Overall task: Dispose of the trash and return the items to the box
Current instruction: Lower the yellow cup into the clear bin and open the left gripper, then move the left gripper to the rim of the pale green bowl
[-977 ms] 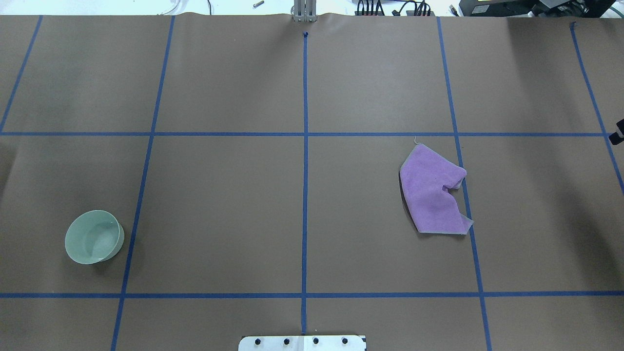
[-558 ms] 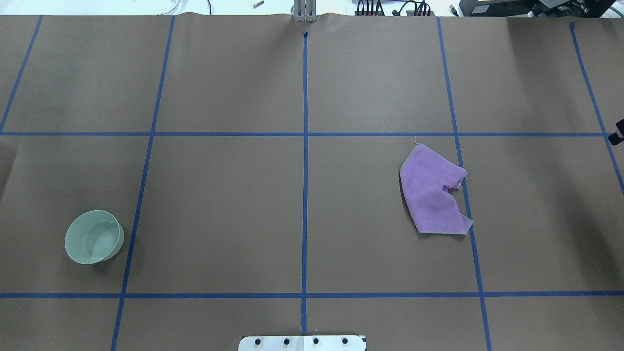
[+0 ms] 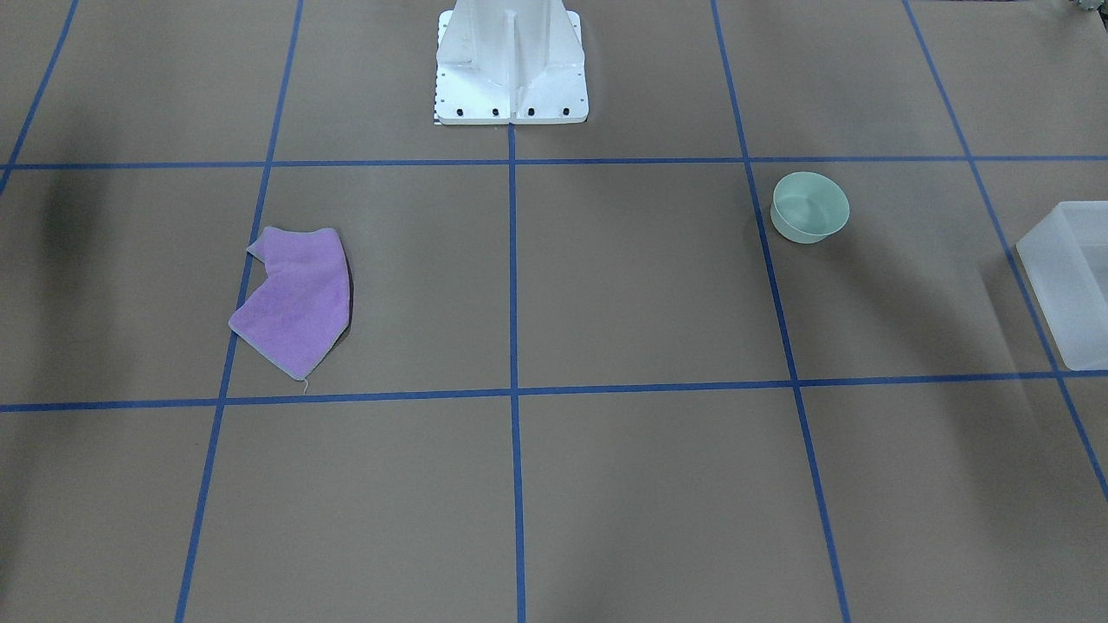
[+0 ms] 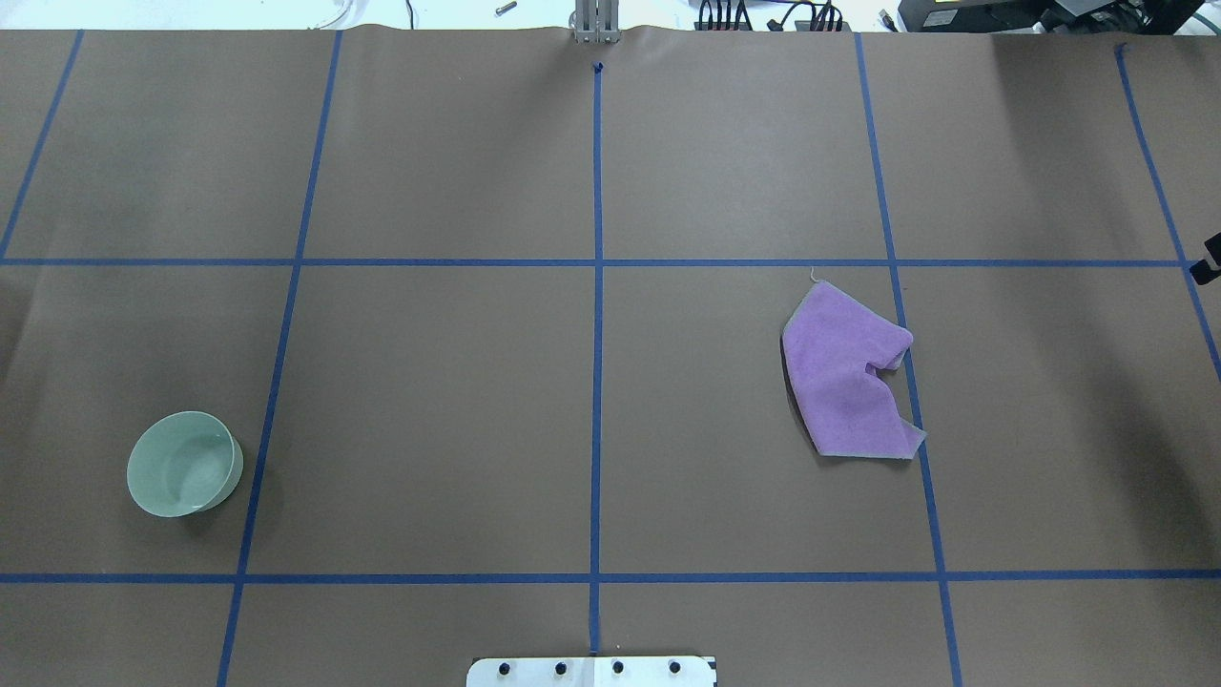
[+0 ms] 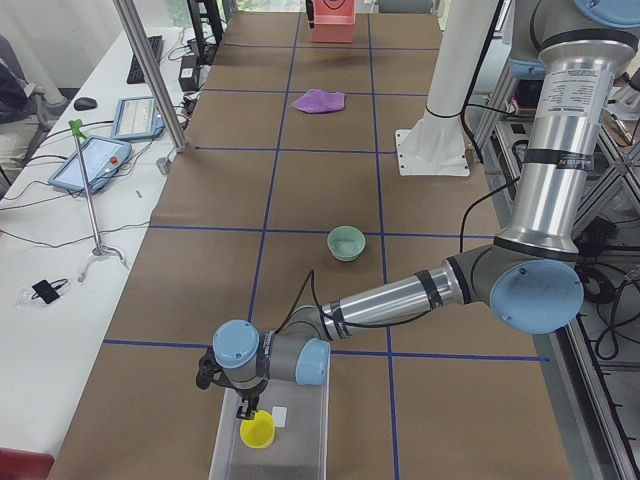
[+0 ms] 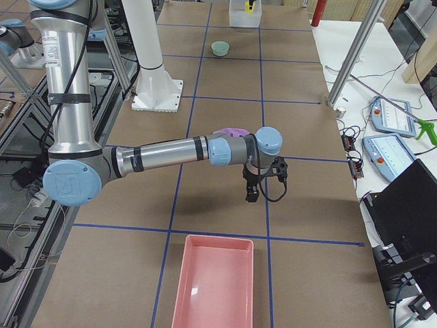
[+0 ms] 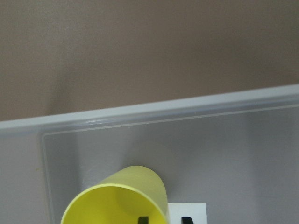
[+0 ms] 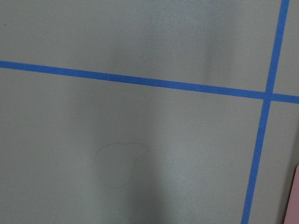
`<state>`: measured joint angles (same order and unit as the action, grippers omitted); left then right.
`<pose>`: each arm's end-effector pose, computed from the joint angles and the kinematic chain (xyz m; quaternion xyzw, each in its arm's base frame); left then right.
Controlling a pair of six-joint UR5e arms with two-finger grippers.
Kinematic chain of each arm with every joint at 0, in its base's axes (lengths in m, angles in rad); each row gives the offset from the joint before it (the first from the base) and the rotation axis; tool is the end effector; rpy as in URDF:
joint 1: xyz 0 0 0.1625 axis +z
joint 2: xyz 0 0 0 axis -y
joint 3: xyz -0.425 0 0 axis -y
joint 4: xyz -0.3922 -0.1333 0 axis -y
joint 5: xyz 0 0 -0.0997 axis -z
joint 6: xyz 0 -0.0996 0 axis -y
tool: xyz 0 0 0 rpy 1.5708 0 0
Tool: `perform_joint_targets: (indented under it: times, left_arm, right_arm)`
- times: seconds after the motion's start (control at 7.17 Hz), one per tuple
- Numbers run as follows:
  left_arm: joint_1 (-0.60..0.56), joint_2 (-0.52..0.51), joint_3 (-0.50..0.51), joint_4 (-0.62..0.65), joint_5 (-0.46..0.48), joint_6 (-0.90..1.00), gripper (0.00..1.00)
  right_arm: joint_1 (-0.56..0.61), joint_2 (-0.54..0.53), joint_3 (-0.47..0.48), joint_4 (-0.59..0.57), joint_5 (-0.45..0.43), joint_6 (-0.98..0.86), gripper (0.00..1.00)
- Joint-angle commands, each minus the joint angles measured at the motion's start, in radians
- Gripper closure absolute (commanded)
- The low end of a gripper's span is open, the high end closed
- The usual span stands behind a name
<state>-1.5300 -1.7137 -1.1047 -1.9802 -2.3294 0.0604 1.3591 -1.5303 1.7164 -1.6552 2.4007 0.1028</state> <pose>-0.0428 -0.5402 0.7712 0.0437 0.3695 0.0629 0.9261 -0.0484 -0.5099 0.5713 -0.0171 -0.4049 -0.0702 0.9115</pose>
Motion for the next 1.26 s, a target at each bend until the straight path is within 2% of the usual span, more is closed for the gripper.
perform_joint_targets:
  times: [0.0,0.14,0.28,0.56,0.7,0.84,0.98,1.12]
  left_arm:
    - [0.002,0.009,-0.319,0.322,-0.030,-0.010,0.24]
    - [0.010,0.023,-0.442,0.418,-0.012,-0.025,0.24]
    - [0.071,0.051,-0.530,0.422,-0.010,-0.128,0.21]
    - [0.331,0.120,-0.756,0.414,0.042,-0.479,0.18]
    - [0.415,0.147,-0.823,0.399,0.048,-0.561,0.17]
    - [0.526,0.207,-0.843,0.276,0.109,-0.662,0.16]
    - [0.630,0.285,-0.833,0.071,0.187,-0.794,0.16]
    - [0.661,0.304,-0.834,0.031,0.190,-0.821,0.16]
  right_arm:
    - [0.000,-0.001,0.000,0.000,0.000,0.002,0.00]
    - [0.000,-0.001,-0.001,0.000,0.000,0.000,0.00]
    - [0.000,0.001,-0.003,0.000,0.000,0.000,0.00]
    - [-0.002,-0.001,-0.003,0.000,0.000,0.000,0.00]
    - [-0.002,-0.001,-0.008,0.000,0.000,0.000,0.00]
    - [-0.002,-0.001,-0.011,0.000,0.000,0.000,0.00]
    - [-0.008,0.001,-0.011,0.000,0.000,0.000,0.00]
    - [-0.018,0.005,-0.011,0.002,0.000,0.000,0.00]
